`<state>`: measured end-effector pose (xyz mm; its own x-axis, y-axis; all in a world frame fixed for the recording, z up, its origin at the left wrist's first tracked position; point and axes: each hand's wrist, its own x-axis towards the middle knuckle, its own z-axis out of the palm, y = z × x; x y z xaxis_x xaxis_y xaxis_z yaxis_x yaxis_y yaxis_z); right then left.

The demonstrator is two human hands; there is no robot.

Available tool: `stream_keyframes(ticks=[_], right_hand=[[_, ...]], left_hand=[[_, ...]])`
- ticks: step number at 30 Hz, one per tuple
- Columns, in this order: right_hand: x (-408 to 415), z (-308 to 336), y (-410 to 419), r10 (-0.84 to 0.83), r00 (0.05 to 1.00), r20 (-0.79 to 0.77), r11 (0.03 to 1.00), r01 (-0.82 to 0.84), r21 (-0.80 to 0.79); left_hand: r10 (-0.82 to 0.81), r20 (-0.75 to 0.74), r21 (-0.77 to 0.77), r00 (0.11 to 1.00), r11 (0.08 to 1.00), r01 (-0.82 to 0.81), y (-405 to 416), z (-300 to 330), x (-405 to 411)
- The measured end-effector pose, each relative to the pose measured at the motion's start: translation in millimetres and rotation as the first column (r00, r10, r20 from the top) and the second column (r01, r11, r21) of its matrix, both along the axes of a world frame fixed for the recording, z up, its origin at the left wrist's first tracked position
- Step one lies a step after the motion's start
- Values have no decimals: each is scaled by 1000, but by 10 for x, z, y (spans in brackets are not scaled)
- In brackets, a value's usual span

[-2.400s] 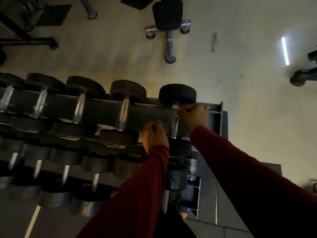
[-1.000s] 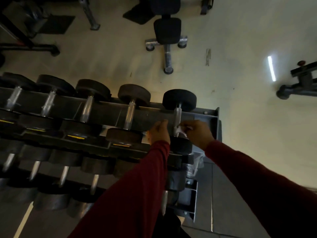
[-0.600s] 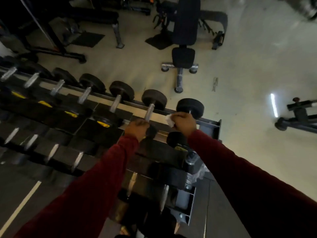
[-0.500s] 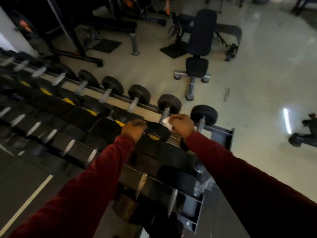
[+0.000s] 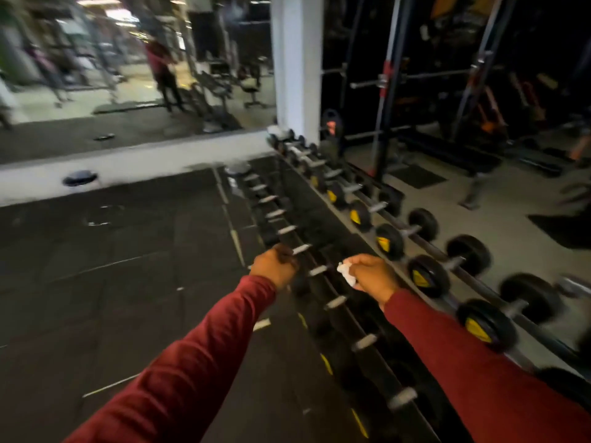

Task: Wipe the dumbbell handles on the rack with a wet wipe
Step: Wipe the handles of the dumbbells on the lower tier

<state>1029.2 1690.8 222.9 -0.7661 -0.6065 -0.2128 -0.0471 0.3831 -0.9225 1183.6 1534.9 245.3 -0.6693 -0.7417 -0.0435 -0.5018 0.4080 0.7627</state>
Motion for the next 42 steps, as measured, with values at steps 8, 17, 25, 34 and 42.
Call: stream_keyframes(ticks=[8, 17, 25, 34, 42], right_hand=[[925, 247, -1651, 188, 959, 212, 978, -164, -127], [1124, 86, -3233, 318, 867, 384, 941, -241, -236], [363, -218, -5003, 411, 902, -130, 911, -412, 24], [-802, -118, -6929, 590, 594, -547, 803, -502, 321], [-1788, -415, -8686, 638, 497, -588, 765, -496, 411]], left_hand=[[260, -68, 32, 963, 966, -258, -1268, 96, 1110], [369, 0, 4, 929, 929, -369, -2441, -91, 1349], [376, 124, -64, 918, 927, -371, -4012, -270, 684], [349, 250, -190, 903, 932, -308, -5849, -114, -390], [298, 298, -203, 907, 948, -245, -7728, -465, -1330]])
